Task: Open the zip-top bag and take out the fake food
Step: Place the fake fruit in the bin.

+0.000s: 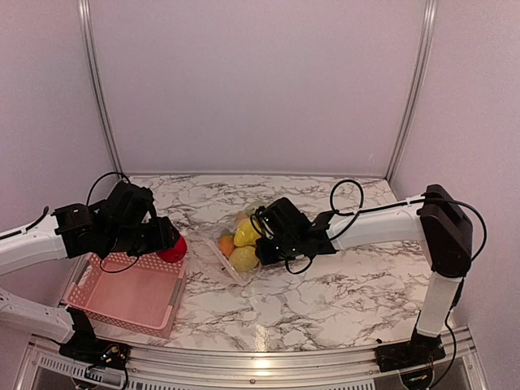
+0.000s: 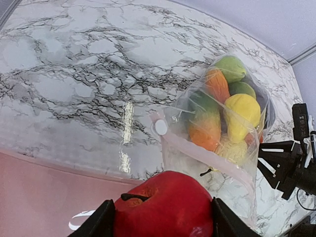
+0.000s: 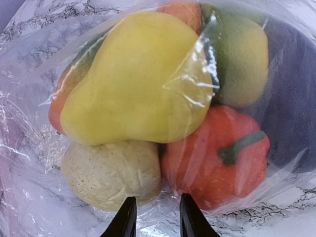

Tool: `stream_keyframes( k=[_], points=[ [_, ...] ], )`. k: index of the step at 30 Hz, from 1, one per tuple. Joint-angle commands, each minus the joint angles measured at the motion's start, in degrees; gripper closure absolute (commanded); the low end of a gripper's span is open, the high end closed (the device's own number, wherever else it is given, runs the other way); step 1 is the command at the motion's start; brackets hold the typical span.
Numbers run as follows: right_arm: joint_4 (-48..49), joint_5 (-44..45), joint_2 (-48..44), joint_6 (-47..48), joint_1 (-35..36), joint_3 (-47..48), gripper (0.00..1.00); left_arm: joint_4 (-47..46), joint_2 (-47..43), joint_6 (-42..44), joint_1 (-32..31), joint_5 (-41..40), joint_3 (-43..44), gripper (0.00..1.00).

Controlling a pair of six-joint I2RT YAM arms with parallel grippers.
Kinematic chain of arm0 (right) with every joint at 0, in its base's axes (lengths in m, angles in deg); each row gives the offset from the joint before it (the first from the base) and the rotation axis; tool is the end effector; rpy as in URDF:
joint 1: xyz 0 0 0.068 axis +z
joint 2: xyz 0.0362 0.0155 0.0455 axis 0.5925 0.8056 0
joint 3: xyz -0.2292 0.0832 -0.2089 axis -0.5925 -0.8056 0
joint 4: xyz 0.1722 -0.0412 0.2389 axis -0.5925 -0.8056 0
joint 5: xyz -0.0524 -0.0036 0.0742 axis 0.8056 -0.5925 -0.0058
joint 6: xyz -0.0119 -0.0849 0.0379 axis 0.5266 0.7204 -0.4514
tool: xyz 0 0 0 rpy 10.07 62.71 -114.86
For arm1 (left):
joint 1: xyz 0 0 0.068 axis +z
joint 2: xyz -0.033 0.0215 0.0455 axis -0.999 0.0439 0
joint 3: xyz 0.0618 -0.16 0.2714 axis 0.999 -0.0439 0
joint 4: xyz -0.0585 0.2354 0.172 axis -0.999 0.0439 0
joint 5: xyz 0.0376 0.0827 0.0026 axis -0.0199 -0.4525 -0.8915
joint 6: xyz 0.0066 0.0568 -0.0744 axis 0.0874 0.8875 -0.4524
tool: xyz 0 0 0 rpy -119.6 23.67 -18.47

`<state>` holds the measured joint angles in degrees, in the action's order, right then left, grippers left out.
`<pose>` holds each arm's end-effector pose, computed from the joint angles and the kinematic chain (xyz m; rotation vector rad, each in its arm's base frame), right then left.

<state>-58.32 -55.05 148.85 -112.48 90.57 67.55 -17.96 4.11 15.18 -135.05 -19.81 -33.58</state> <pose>0.2869 0.3780 0.1675 -0.5015 2.4362 0.4632 0.2061 -0.1887 0.2767 -0.1229 2.3824 -0.4505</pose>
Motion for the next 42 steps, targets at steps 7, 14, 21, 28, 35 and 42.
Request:
stream_keyframes(
  k=[7, 14, 21, 28, 35, 42],
  points=[
    [0.1, -2.7, 0.0, 2.7, -0.4, 4.2, 0.71, 9.5, -12.9, -14.3, 3.0, -8.3, -12.8, 0.61],
    [-0.8, -3.6, 0.5, 3.9, -0.4, 5.9, 0.71, 7.8, -13.0, -17.6, 6.4, -7.9, -18.0, 0.6],
    [-0.5, -4.2, 0.1, 3.5, -0.4, 5.5, 0.71, 5.4, -13.6, -18.3, 8.2, -6.7, -21.5, 0.59],
    [-0.6, -4.2, 0.1, 3.6, -0.5, 5.7, 0.71, 4.4, -14.8, -18.5, 9.0, -6.8, -23.4, 0.53],
    [-0.9, -4.1, 0.2, 3.6, -0.4, 6.2, 0.71, 3.5, -14.8, -17.3, 9.1, -6.5, -23.1, 0.34],
    [-1.7, -3.7, 0.2, 3.3, -0.4, 6.7, 0.71, 3.5, -15.6, -15.6, 9.1, -6.2, -21.4, 0.1]
  ],
)
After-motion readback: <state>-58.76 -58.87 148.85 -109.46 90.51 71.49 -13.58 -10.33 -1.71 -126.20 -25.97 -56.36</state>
